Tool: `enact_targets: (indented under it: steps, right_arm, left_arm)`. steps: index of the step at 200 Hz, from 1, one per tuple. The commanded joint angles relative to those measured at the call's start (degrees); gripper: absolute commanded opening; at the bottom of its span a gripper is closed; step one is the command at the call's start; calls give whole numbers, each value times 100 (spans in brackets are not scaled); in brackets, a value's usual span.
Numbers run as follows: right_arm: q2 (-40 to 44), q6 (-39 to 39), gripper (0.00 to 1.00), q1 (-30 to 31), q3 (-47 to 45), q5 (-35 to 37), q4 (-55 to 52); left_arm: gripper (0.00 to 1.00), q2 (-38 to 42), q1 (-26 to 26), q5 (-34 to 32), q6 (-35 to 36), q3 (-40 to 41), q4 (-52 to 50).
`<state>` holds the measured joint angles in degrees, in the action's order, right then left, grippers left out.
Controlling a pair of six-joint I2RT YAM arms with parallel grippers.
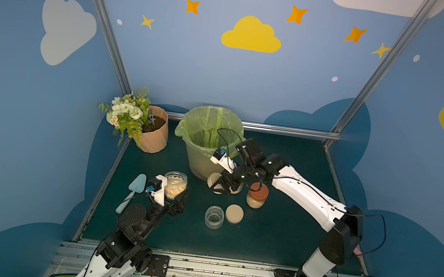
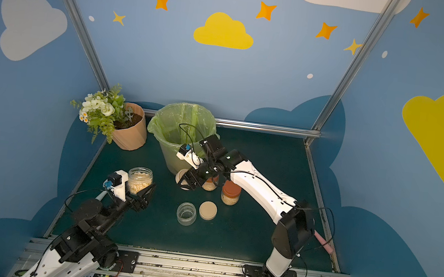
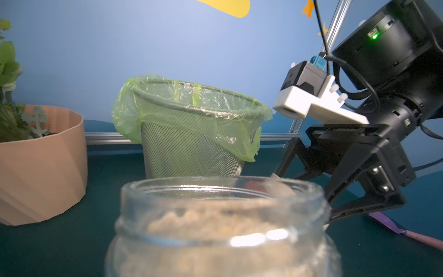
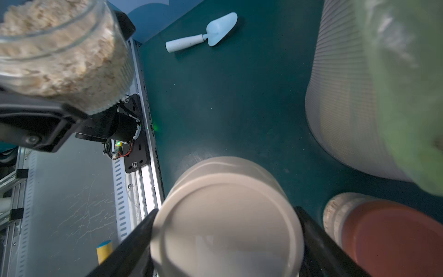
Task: Empty expired oatmeal from jars
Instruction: Place the lid at the center of the board.
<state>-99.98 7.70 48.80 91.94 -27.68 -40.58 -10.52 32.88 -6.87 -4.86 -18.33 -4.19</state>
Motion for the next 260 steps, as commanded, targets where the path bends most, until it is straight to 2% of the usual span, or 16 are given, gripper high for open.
enact_targets:
  steps: [1, 103, 138, 192, 260]
  right_arm:
    - [-251, -284, 58, 155, 235, 154, 359]
    - [-1471, -573, 55, 639, 886, 622, 590]
    - [-1809, -640, 55, 766, 997, 1002, 682]
    - [-2183, -638, 61, 954, 900, 1677, 735]
    - [-2626, -603, 65, 987, 866, 1813, 880]
  left_arm:
    - [3, 178, -11, -272, -15, -62, 61]
    - [3, 218, -10, -552, 94, -153, -175]
    - [3, 258, -11, -596, 100, -139, -197]
    - [3, 253, -17, -657, 133, -39, -127]
    - [3, 232, -15, -649, 135, -28, -100]
